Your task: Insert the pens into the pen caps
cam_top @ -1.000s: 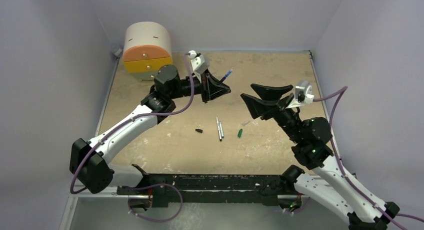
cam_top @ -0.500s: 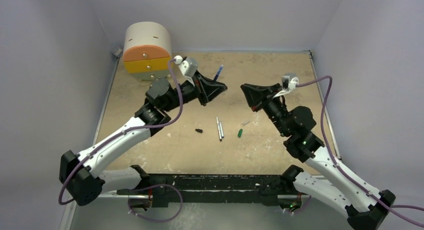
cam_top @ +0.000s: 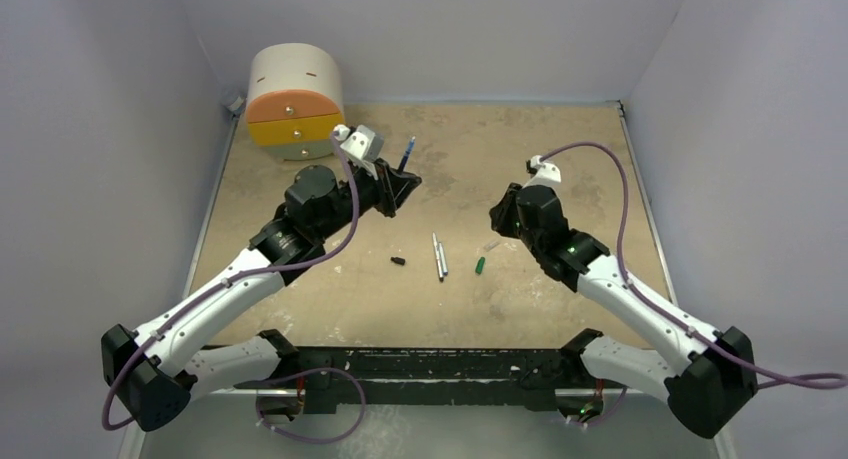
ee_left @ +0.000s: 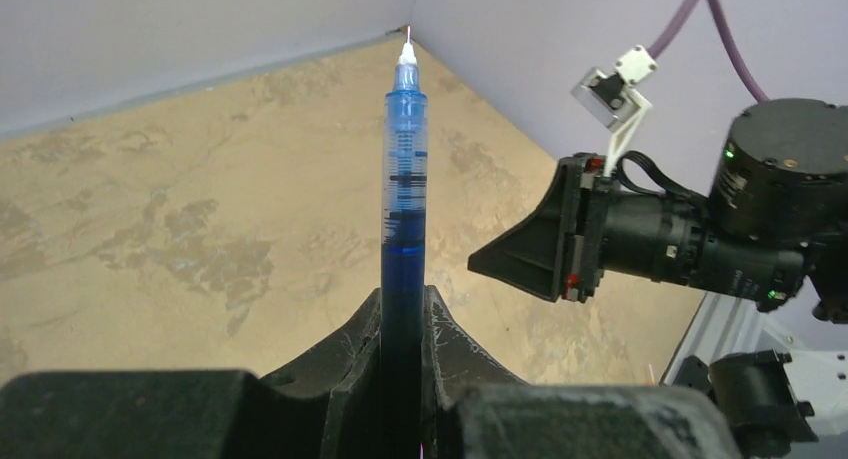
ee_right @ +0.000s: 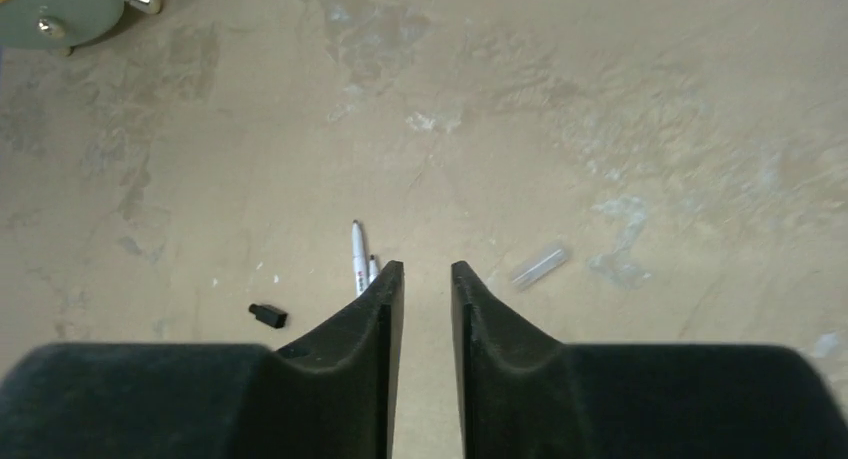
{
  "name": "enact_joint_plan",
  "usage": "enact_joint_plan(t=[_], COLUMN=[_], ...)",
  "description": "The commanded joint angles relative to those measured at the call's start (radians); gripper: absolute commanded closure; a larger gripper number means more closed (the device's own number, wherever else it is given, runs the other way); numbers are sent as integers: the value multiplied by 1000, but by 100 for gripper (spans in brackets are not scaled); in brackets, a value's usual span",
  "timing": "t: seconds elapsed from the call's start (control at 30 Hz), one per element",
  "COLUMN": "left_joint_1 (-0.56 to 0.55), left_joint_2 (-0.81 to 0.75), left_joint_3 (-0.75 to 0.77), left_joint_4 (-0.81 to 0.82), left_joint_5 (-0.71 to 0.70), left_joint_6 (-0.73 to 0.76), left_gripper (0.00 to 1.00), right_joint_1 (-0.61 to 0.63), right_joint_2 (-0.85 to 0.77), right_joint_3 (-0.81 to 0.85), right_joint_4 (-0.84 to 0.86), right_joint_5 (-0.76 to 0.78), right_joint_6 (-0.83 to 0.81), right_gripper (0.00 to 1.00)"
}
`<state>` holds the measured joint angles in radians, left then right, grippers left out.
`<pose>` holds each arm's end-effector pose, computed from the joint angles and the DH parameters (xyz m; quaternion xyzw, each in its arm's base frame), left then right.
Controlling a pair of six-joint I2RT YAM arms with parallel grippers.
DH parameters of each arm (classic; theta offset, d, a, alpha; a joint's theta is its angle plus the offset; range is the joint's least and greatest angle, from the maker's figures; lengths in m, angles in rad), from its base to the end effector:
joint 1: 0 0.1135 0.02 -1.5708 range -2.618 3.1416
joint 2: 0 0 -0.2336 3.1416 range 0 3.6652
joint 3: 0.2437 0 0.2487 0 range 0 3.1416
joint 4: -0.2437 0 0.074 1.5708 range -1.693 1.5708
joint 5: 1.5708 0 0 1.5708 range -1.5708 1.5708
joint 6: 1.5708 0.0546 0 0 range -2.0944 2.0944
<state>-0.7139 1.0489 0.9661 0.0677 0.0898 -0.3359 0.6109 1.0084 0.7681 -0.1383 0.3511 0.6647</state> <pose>0.2065 -0.1853 0.3539 0.1647 0.6931 -0.3790 0.5906 0.2242 0.1341 0.2657 0.1199 0.8119 0.2130 0.5302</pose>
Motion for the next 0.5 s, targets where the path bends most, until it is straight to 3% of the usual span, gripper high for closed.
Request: enact_joint_plan(t=[0.0,0.07,0.2,0.37,0.47], left_joint_1=[-1,1,0,-9,-11], left_joint_2=[-4,-3,1,87,116], left_joint_3=[-27,-64,-165,-178,-211], left_joint_4=[33,115,315,415,535], left_joint_5=[64,86,102,223,273], left_joint_6=[8,-25,-117,-146,-174], left_gripper=[100,100,100,100,100], right_joint_1=[5,7,6,6,7], right_joint_2=[-1,-134,-363,-302,-221], right_joint_3=[-13,-79,-191,-44,-19], right_joint_4=[157,350,688,638,729], right_joint_5=[-143,-258,-370,-493,-591], right_joint_6=[-42,-74,-77,-131,-98], right_gripper=[85,87,72,51,43])
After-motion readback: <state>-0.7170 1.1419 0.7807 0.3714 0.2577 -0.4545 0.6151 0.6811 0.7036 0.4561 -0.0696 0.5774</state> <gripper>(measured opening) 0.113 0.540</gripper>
